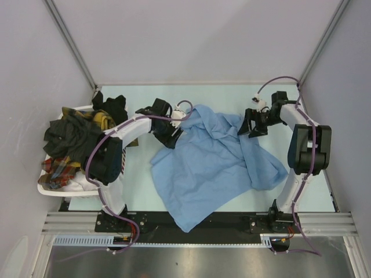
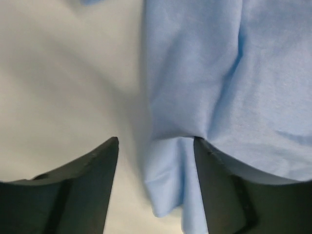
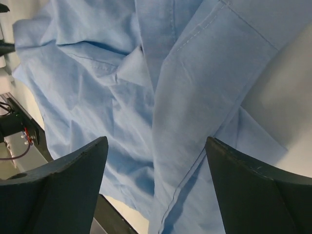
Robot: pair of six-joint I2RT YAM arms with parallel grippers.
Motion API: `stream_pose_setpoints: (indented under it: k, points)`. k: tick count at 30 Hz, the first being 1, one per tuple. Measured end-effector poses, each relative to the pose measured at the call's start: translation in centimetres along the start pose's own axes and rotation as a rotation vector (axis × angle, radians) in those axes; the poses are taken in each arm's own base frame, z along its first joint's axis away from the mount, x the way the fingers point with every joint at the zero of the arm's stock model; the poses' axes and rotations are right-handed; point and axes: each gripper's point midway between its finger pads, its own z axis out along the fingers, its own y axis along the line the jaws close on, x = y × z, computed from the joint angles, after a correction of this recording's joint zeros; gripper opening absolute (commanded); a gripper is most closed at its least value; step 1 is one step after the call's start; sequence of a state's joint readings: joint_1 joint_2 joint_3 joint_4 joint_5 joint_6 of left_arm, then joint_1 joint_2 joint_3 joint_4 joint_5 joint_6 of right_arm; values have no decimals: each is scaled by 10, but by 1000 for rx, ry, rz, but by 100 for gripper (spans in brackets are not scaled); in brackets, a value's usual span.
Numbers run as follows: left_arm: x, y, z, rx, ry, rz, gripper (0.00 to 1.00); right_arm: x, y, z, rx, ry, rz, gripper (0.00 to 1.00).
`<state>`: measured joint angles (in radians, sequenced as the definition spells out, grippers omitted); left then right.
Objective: Fold and stack the long sleeve shirts
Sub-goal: Flatten the shirt out
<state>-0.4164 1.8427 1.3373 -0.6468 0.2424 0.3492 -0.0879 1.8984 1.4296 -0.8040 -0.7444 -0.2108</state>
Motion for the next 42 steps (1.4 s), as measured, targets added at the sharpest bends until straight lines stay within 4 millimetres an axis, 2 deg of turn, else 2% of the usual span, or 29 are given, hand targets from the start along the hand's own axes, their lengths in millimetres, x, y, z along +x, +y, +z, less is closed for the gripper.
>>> stream_pose_setpoints:
  k: [1, 2, 4, 5, 6, 9, 10, 12, 13, 14, 18, 20, 22, 25, 28, 29, 30, 31, 32, 33, 34, 35, 37, 39, 41, 42]
  points:
    - [5, -3, 1, 12, 8, -5, 77, 3, 0, 8, -4, 17, 4, 74]
    - [9, -6, 2, 25, 16, -4, 78, 6, 0, 16, -6, 33, 9, 55]
    - [20, -12, 6, 49, 40, -13, 78, 11, -4, 28, -3, 58, 31, 33]
    - [26, -15, 8, 61, 53, -17, 77, 13, -6, 31, -1, 65, 35, 13]
    - [32, -18, 10, 72, 65, -22, 76, 14, -7, 33, 1, 70, 42, 3]
    - [43, -23, 12, 92, 89, -31, 63, 15, -9, 30, 10, 70, 48, 0]
    - [45, -24, 13, 95, 93, -34, 46, 15, -10, 27, 15, 68, 47, 0]
    - [47, -25, 14, 96, 99, -38, 28, 14, -11, 16, 33, 55, 35, 0]
    - [48, -25, 15, 96, 100, -46, 10, 13, -11, 9, 43, 45, 29, 0]
    - [48, -24, 16, 94, 100, -44, 0, 11, -10, 0, 50, 32, 18, 0]
    - [47, -17, 22, 72, 114, -47, 0, 4, -15, -63, 116, -77, -34, 0]
    - [36, -9, 22, 52, 104, -46, 0, 8, -24, -101, 171, -128, -48, 0]
    - [17, 4, 19, 20, 67, -43, 0, 20, -38, -132, 230, -150, -55, 0]
    - [-15, 29, 6, -40, -13, -49, 0, 61, -65, -169, 322, -125, -42, 0]
    - [-38, 52, -8, -96, -82, -57, 0, 126, -84, -179, 354, -13, 4, 0]
    - [-40, 59, -11, -112, -94, -56, 0, 150, -88, -179, 348, 36, 27, 4]
    - [-40, 62, -12, -121, -95, -57, 0, 170, -90, -178, 338, 80, 43, 12]
    - [-37, 65, -12, -128, -87, -50, 0, 190, -91, -178, 328, 124, 54, 27]
    - [-32, 66, -13, -125, -71, -38, 4, 203, -91, -179, 320, 156, 57, 59]
    - [-26, 64, -13, -114, -46, -22, 31, 214, -90, -183, 314, 187, 48, 70]
    - [-20, 61, -14, -98, -21, 3, 47, 220, -92, -188, 315, 204, 26, 77]
    - [-15, 57, -15, -73, 2, 33, 58, 220, -94, -193, 322, 209, 6, 87]
    - [-8, 49, -17, -31, 30, 65, 73, 208, -97, -204, 347, 198, -56, 90]
    - [-8, 45, -21, -5, 34, 83, 78, 178, -99, -217, 391, 162, -138, 91]
    - [-22, 46, -29, 4, 5, 87, 80, 140, -92, -218, 404, 118, -229, 91]
    - [-38, 49, -36, -1, -37, 93, 80, 123, -84, -212, 392, 99, -263, 91]
